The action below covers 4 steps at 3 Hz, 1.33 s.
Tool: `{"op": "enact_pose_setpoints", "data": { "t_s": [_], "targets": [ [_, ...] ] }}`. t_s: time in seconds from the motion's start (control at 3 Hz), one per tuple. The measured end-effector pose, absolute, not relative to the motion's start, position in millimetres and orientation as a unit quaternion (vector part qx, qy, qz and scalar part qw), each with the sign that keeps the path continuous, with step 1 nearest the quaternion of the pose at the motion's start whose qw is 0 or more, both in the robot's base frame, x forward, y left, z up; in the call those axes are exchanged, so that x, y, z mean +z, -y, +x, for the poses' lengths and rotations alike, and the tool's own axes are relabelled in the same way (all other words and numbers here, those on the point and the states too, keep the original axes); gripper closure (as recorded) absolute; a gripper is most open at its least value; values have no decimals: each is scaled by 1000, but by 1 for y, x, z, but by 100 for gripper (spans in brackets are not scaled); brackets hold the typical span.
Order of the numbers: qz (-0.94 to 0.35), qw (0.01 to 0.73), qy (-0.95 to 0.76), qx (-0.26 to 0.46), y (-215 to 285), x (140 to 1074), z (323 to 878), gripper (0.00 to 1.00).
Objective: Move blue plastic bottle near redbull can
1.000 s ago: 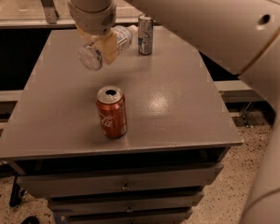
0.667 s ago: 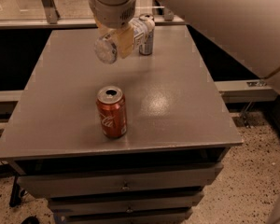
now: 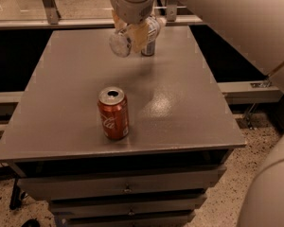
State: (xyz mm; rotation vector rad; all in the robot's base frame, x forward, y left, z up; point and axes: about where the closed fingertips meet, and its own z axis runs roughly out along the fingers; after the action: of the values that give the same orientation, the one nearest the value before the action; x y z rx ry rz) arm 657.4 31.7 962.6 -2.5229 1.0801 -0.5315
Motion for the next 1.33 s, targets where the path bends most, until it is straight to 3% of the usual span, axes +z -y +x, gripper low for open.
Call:
{"op": "enact_pose_setpoints", "data": {
  "t_s": [1.0,1.33],
  "targets": [
    [-903,185,-357,-153,6,915,690,100],
    [-908,186,-346,-148,9,908,691,84]
  ]
}}
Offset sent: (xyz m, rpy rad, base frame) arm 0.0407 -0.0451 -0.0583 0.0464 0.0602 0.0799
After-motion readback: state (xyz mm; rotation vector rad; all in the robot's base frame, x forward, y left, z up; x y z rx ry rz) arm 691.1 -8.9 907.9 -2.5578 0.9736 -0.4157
